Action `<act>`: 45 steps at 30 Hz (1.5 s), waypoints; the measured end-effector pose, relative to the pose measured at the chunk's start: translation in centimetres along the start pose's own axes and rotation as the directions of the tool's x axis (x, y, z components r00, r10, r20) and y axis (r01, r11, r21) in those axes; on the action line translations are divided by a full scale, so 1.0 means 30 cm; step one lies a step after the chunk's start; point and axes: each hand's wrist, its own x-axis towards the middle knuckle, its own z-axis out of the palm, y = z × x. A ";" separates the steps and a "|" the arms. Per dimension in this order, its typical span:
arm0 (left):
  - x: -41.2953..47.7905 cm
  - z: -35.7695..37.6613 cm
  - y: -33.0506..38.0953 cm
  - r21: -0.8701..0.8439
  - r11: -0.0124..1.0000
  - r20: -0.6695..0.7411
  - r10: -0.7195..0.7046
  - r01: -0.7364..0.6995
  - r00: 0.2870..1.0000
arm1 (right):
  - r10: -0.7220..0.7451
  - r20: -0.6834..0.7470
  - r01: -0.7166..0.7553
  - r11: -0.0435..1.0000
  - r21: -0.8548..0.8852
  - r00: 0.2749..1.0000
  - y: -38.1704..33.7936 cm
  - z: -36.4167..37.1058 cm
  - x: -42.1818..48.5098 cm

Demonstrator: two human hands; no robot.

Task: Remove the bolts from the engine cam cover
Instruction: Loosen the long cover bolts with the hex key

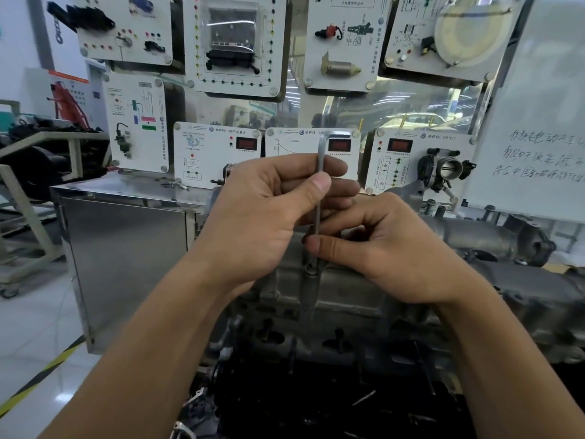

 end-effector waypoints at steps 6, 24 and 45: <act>0.008 -0.007 0.009 0.132 0.991 0.049 0.018 -0.025 0.999 | -0.011 -0.037 0.013 0.998 0.056 0.999 0.005 0.005 -0.005; 0.004 0.026 -0.012 0.090 0.990 -0.222 0.126 -0.108 0.967 | -0.020 -0.251 0.057 0.989 0.140 0.968 -0.020 0.032 -0.012; -0.003 0.027 -0.016 0.078 0.992 -0.116 0.108 -0.099 0.987 | 0.008 -0.099 -0.003 0.999 0.049 0.995 -0.013 0.019 -0.013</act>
